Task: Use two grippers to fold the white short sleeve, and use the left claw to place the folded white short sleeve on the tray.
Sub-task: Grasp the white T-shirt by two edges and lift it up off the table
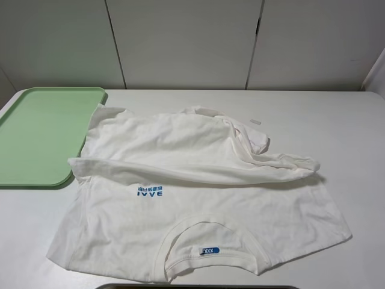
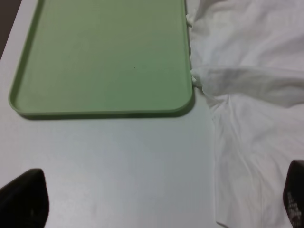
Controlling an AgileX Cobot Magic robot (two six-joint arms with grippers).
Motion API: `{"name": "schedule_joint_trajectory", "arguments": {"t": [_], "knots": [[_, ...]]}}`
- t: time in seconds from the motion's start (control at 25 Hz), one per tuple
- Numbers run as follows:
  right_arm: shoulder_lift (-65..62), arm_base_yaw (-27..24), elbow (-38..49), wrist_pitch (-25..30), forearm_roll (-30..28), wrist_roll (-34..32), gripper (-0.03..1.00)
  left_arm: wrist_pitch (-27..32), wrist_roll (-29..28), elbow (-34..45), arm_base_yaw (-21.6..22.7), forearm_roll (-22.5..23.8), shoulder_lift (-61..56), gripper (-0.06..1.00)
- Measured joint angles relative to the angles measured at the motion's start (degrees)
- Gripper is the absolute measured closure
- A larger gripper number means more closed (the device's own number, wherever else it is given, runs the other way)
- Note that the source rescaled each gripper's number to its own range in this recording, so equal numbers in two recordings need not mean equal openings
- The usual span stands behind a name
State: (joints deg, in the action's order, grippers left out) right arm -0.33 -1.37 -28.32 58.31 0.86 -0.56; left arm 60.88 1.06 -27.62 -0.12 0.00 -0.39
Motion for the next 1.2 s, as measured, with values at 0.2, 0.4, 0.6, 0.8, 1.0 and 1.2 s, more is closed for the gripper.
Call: {"name": "schedule_joint_trajectory", "arguments": {"t": [0.2, 0.4, 0.6, 0.8, 1.0, 1.2], "knots": [[0.0, 0.0, 0.0, 0.0, 0.0, 0.0, -0.03, 0.0, 0.0, 0.0, 0.0, 0.0, 0.0, -0.04], [0.0, 0.0, 0.0, 0.0, 0.0, 0.0, -0.03, 0.0, 0.0, 0.0, 0.0, 0.0, 0.0, -0.04], [0.0, 0.0, 0.0, 0.0, 0.0, 0.0, -0.03, 0.0, 0.0, 0.0, 0.0, 0.0, 0.0, -0.04], [0.0, 0.0, 0.0, 0.0, 0.0, 0.0, -0.03, 0.0, 0.0, 0.0, 0.0, 0.0, 0.0, -0.04], [0.0, 0.0, 0.0, 0.0, 0.0, 0.0, -0.03, 0.0, 0.0, 0.0, 0.0, 0.0, 0.0, -0.04], [0.0, 0.0, 0.0, 0.0, 0.0, 0.0, -0.03, 0.0, 0.0, 0.0, 0.0, 0.0, 0.0, -0.04]]}}
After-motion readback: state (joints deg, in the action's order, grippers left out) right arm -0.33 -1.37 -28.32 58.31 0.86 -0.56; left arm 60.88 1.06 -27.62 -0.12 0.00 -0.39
